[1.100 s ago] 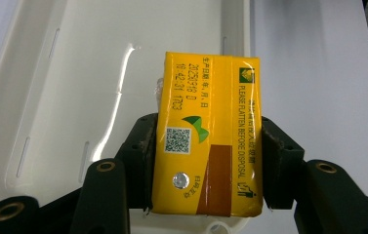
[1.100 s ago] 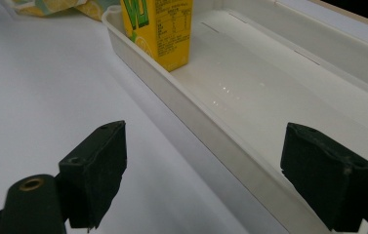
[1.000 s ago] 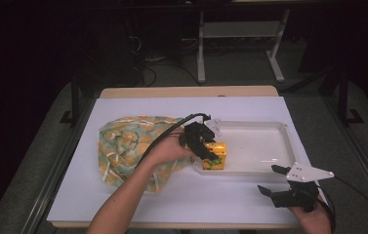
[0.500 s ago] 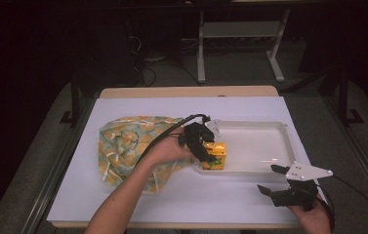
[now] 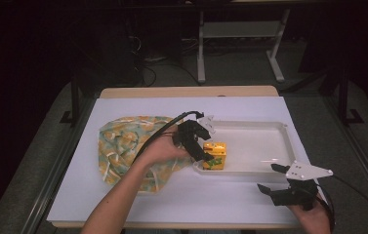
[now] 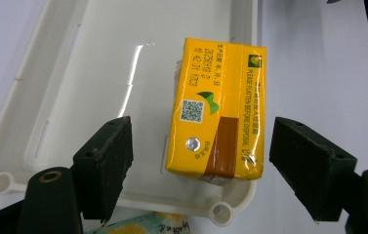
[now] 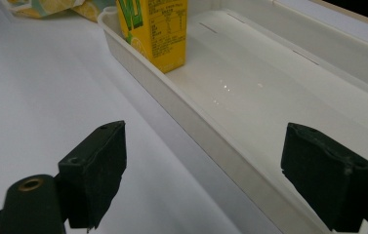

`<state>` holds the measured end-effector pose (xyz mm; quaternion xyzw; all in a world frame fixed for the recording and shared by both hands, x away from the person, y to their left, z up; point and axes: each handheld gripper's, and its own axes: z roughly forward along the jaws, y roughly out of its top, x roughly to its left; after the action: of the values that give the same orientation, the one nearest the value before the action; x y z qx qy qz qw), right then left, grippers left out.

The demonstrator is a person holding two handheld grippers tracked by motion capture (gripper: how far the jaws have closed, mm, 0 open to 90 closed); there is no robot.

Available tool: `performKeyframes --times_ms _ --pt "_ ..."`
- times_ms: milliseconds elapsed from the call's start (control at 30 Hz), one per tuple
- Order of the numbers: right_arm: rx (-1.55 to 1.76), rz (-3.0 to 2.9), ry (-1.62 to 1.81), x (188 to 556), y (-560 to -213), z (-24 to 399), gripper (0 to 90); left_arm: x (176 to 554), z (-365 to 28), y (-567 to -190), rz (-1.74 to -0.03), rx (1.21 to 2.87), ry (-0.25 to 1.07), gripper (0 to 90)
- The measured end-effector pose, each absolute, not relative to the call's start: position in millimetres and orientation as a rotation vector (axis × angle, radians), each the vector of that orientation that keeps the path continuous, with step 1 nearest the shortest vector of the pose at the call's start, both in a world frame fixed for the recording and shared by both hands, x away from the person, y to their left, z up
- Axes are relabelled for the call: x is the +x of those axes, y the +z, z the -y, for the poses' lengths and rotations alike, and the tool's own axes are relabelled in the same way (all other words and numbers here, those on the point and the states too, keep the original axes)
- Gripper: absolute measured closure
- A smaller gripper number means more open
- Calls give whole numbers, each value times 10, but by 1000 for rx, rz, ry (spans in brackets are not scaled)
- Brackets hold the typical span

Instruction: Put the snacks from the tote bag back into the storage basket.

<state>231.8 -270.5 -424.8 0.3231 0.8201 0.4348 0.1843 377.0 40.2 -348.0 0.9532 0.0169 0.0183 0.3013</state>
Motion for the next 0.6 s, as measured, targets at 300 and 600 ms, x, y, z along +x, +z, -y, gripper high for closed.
performKeyframes --times_ms 300,600 --pt "904 -2303 1223 2310 -4230 2695 163 3745 -522 -3467 -79 2523 59 217" --pt "908 -2298 1222 2312 -4233 2701 163 3721 -625 -3439 -95 2510 70 216"
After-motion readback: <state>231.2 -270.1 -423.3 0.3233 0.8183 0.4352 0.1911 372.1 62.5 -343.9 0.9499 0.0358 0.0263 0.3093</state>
